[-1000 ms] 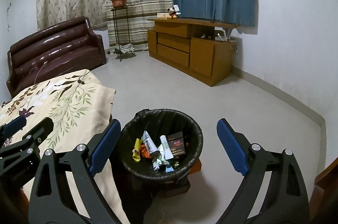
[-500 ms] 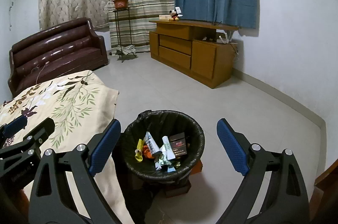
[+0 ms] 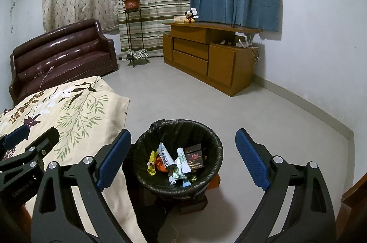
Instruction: Collect trash
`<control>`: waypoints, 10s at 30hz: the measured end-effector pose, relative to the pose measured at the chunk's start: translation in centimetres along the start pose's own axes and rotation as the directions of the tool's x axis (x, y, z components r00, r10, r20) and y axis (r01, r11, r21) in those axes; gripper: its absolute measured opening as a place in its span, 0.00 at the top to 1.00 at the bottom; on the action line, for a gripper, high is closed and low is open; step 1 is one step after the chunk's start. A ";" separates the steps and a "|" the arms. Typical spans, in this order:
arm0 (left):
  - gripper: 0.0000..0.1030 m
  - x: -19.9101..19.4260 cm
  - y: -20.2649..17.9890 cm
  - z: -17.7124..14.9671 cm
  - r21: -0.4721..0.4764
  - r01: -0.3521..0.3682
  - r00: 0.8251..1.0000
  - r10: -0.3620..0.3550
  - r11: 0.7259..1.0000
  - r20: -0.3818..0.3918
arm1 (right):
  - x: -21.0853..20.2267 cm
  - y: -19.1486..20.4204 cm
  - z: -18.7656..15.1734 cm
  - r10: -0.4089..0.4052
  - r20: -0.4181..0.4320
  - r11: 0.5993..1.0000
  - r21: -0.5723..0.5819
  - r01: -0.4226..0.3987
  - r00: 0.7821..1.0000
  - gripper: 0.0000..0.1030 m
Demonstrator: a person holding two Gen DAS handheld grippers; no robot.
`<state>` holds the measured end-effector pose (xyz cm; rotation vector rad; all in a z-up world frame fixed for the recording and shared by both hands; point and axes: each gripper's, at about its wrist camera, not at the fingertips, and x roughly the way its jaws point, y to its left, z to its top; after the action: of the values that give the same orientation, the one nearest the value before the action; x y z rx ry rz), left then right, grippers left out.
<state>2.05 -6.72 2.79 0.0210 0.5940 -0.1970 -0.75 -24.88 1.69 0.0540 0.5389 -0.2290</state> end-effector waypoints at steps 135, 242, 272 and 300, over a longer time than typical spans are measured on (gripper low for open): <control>0.11 10.0 34.6 -1.7 -0.196 -0.389 0.882 0.302 0.900 -0.362 | 21.2 46.5 3.7 0.178 -0.410 0.939 -0.200 -0.279 0.894 0.04; 0.06 10.1 35.0 -1.7 -0.199 -0.394 0.878 0.304 0.897 -0.369 | 21.1 46.3 3.7 0.181 -0.410 0.940 -0.196 -0.280 0.894 0.04; 0.06 10.1 35.0 -1.7 -0.199 -0.394 0.878 0.304 0.897 -0.369 | 21.2 46.4 3.7 0.182 -0.410 0.940 -0.195 -0.281 0.894 0.04; 0.06 10.0 34.9 -1.8 -0.199 -0.394 0.878 0.304 0.898 -0.369 | 21.1 46.3 3.7 0.183 -0.410 0.940 -0.194 -0.281 0.894 0.04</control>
<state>15.84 25.87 -5.55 -0.1026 0.9372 0.2519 29.37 15.54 -6.46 -0.0825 0.9463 0.0923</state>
